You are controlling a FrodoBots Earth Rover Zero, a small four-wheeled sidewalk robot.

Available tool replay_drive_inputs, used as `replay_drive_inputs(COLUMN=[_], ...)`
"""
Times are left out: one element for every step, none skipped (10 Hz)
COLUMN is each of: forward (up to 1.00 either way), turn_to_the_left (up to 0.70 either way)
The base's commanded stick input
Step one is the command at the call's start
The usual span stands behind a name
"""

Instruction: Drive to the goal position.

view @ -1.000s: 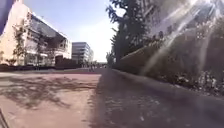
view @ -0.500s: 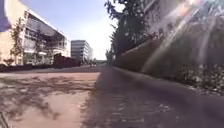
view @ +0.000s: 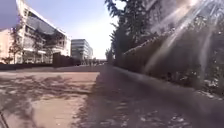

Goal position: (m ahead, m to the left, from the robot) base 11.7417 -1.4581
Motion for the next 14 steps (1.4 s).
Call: replay_drive_inputs(forward=[0.70,0.70,0.70,0.70,0.70,0.70,0.70,0.70,0.70,0.70,0.70,0.70,0.70,0.70], turn_to_the_left=[0.14,0.14,0.14,0.08,0.07,0.05,0.00,0.00,0.00,0.00,0.00,0.00,0.00,0.00])
